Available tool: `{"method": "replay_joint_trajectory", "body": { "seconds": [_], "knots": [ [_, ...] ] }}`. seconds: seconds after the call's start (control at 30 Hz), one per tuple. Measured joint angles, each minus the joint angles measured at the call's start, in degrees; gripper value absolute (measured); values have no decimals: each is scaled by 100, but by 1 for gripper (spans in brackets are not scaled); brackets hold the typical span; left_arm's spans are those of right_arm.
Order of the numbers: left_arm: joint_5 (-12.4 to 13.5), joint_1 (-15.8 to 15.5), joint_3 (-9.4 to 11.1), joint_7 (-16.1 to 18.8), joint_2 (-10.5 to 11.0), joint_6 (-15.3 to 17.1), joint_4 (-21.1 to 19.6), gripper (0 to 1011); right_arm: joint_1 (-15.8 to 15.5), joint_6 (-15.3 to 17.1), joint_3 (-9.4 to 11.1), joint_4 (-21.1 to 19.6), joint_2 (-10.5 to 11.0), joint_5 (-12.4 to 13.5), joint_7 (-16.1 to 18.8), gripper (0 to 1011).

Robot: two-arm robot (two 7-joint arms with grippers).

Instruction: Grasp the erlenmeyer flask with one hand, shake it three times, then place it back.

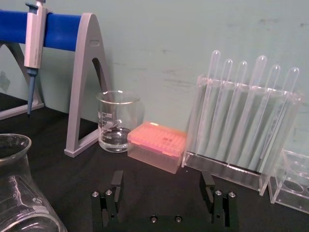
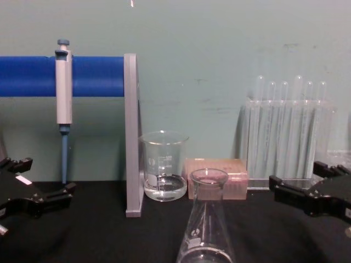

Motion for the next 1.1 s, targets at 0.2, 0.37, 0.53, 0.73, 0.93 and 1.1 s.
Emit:
{"method": "replay_joint_trajectory", "body": {
  "seconds": [0.2,0.37,0.53,0.73,0.93,1.1],
  "knots": [
    [0,0,0,0,0,0,0,1001,21,56,13,40,-38,-18,23,1002],
    [0,0,0,0,0,0,0,1001,21,55,13,43,-37,-21,23,1003],
    [0,0,0,0,0,0,0,1001,20,52,12,44,-35,-22,23,1003],
    [0,0,0,0,0,0,0,1001,19,49,10,44,-35,-22,23,1003],
    [0,0,0,0,0,0,0,1001,19,46,10,44,-35,-22,23,1003],
    [0,0,0,0,0,0,0,1001,19,44,10,44,-34,-22,23,1003]
  ]
}}
